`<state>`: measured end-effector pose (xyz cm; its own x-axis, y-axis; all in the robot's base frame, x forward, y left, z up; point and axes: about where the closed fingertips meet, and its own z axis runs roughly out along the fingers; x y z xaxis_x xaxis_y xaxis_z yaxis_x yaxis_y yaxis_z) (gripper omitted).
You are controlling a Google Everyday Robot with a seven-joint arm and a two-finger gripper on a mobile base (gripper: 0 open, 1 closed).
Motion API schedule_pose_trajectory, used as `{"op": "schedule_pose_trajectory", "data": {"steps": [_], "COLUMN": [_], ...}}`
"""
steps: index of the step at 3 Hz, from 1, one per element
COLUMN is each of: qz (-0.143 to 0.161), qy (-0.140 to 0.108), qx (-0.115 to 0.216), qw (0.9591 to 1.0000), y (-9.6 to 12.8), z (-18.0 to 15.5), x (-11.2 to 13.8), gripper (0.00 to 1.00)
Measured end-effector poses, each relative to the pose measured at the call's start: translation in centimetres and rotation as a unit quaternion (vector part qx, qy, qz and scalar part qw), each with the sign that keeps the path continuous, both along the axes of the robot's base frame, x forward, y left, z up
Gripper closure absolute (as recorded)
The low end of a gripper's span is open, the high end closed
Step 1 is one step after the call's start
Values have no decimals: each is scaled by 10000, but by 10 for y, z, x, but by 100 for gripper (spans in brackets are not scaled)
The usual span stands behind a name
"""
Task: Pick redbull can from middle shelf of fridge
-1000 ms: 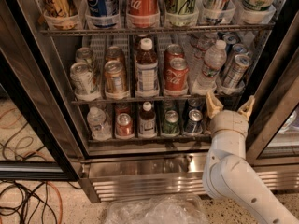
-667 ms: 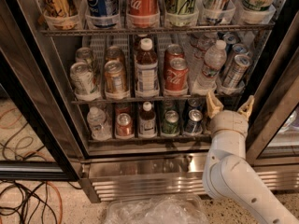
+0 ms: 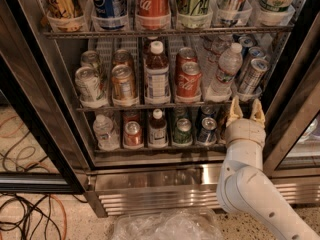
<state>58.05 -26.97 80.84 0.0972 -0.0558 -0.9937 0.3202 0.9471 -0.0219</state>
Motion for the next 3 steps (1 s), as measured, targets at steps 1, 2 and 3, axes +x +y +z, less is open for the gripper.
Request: {"op": "schedule_pose_trajectory", "data": {"steps": [1,2,3], "qz": [0,-9,-23], "qy": [0,3,-38], "qx": [0,-11,10], "qw": [10000,10000,10000], "y": [0,2,4], "z": [0,1,4], "x": [0,2,9], "gripper": [48,44,43]}}
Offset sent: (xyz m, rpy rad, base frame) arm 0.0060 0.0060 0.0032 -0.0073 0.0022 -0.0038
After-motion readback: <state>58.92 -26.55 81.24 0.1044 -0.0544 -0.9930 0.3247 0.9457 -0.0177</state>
